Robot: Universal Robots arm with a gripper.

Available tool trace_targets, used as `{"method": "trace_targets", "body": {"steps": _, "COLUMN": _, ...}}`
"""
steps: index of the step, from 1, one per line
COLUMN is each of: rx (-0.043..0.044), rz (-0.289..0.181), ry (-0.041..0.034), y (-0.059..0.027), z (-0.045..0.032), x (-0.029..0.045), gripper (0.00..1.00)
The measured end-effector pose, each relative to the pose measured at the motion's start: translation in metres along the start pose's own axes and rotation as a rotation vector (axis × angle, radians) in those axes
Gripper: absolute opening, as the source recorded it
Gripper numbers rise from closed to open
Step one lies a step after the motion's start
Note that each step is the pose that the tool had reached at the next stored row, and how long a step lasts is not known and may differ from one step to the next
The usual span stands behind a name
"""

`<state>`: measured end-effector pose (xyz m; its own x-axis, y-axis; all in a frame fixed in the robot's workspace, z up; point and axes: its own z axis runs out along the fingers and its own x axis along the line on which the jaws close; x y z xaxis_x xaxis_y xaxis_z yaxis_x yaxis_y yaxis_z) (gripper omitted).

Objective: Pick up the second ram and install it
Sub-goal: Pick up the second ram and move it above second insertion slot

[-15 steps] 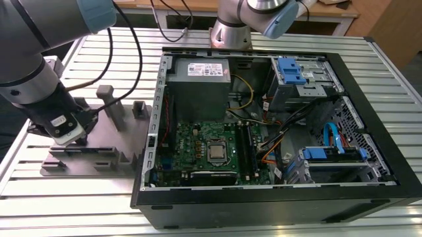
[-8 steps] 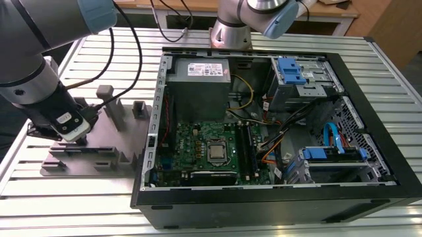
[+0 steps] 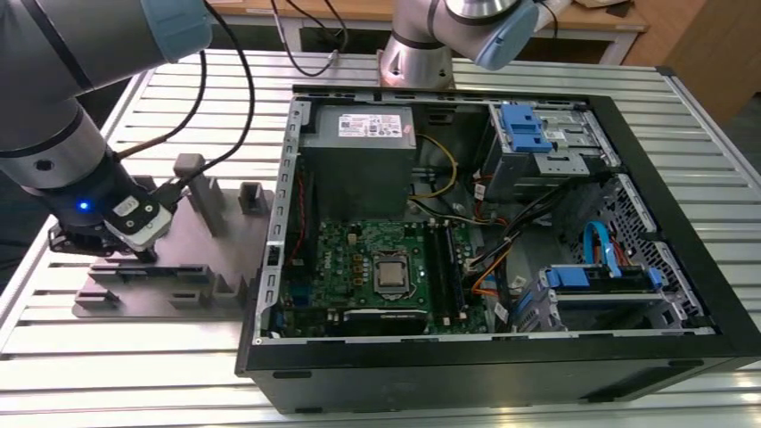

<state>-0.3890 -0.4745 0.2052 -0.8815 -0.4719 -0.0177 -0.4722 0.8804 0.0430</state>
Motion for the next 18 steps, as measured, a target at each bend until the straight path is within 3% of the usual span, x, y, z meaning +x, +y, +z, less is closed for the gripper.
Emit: {"method": "trace_targets", "body": {"steps": 18, "rx": -0.0051, "rz": -0.289, "ry": 0.0125, "y": 0.0000, "z": 0.0005, "x": 0.0000, "gripper": 0.14}}
